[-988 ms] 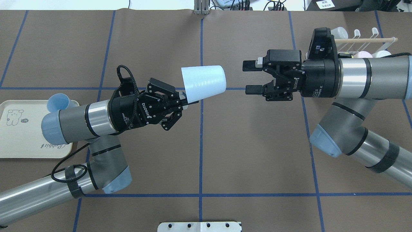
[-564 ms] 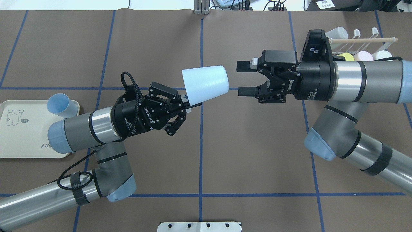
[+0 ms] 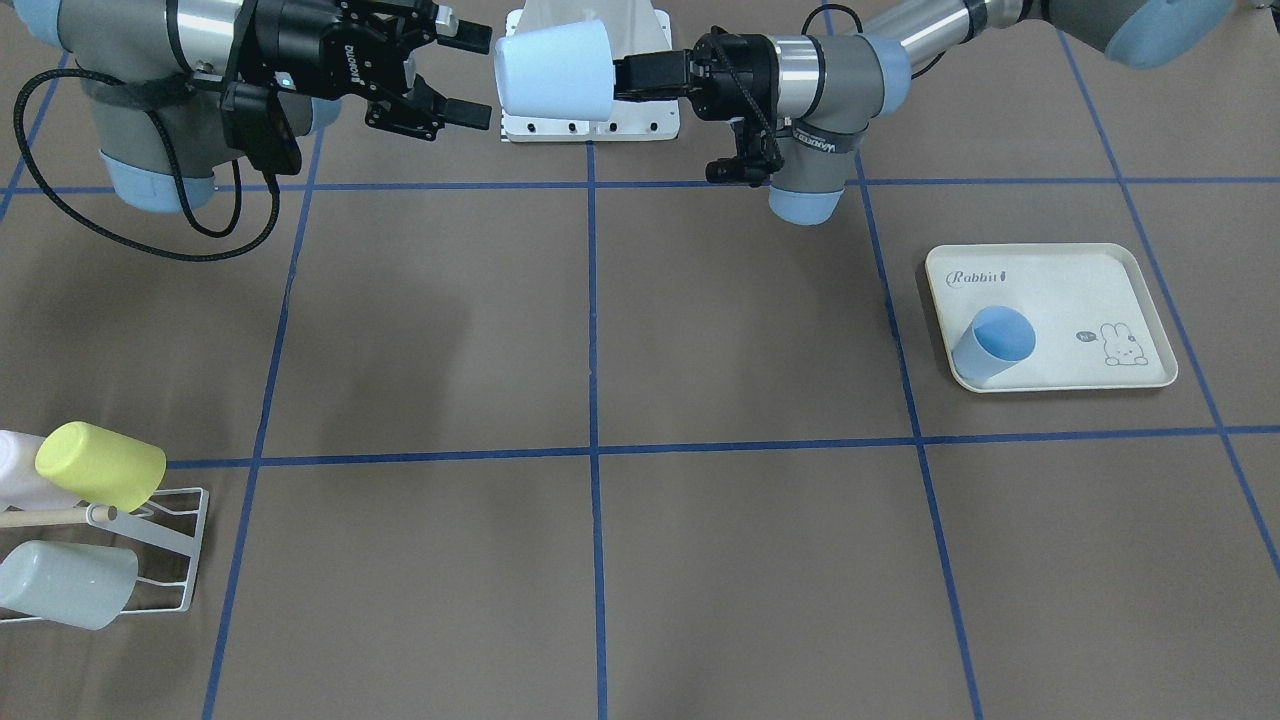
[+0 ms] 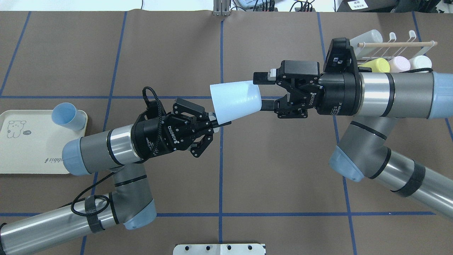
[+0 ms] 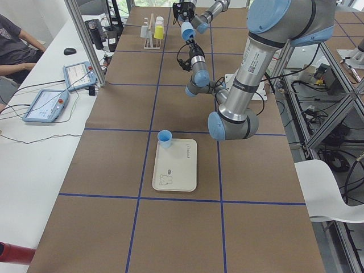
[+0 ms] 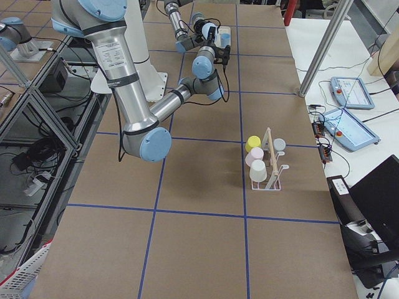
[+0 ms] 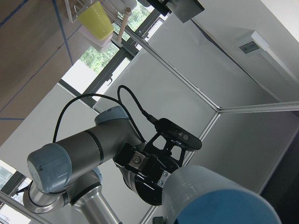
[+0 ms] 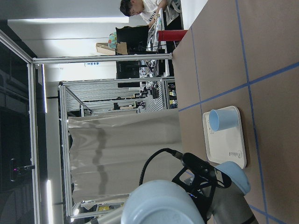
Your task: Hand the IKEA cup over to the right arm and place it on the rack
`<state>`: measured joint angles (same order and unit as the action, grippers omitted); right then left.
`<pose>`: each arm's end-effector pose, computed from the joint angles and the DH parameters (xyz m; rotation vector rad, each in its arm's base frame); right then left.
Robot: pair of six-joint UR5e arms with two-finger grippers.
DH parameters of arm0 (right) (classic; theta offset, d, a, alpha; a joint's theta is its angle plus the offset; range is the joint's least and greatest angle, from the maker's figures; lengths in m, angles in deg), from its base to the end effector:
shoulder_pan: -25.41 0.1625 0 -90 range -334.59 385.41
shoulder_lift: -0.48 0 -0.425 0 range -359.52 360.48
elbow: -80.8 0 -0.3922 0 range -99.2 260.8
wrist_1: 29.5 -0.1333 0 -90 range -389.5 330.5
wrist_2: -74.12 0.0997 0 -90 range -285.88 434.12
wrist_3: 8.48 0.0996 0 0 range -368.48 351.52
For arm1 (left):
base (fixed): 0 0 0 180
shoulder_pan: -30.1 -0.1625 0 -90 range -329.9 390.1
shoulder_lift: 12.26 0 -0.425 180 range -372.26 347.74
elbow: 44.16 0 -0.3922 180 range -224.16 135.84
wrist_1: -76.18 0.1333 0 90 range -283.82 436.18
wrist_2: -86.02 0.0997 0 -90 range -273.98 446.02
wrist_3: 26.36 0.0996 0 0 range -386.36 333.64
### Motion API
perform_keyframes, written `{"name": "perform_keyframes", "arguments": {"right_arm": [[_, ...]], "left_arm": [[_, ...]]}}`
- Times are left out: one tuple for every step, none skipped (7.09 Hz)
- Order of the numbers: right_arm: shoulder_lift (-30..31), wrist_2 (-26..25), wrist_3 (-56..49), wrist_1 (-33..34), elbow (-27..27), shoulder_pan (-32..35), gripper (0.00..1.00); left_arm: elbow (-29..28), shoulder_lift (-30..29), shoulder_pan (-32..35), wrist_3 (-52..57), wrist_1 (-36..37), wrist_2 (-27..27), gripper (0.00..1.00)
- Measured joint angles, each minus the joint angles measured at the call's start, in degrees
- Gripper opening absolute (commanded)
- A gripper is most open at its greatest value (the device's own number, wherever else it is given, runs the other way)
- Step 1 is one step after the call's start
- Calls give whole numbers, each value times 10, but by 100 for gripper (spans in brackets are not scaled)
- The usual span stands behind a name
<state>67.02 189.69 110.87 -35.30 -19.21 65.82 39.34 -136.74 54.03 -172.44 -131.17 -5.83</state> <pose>-0.3243 -0.3947 0.2020 -0.0233 -2.1843 0.1845 0.4605 -0.3467 0.1902 -0.7367 2.5089 -0.4923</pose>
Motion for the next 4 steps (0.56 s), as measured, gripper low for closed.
{"name": "perform_keyframes", "arguments": {"right_arm": [[-1,-1,0,0,0,-2,94],[-1,-1,0,0,1,-5,80],[-2,-1,0,0,1,-7,54],[-2,-1,0,-1,1,-8,32]], "left_arm": [[-6,-6,-2,1,1,0,0],[-9,-10,-2,1,1,0,0],[-10,-12,-3,1,1,0,0],[-10,-13,-3,1,1,0,26]]}}
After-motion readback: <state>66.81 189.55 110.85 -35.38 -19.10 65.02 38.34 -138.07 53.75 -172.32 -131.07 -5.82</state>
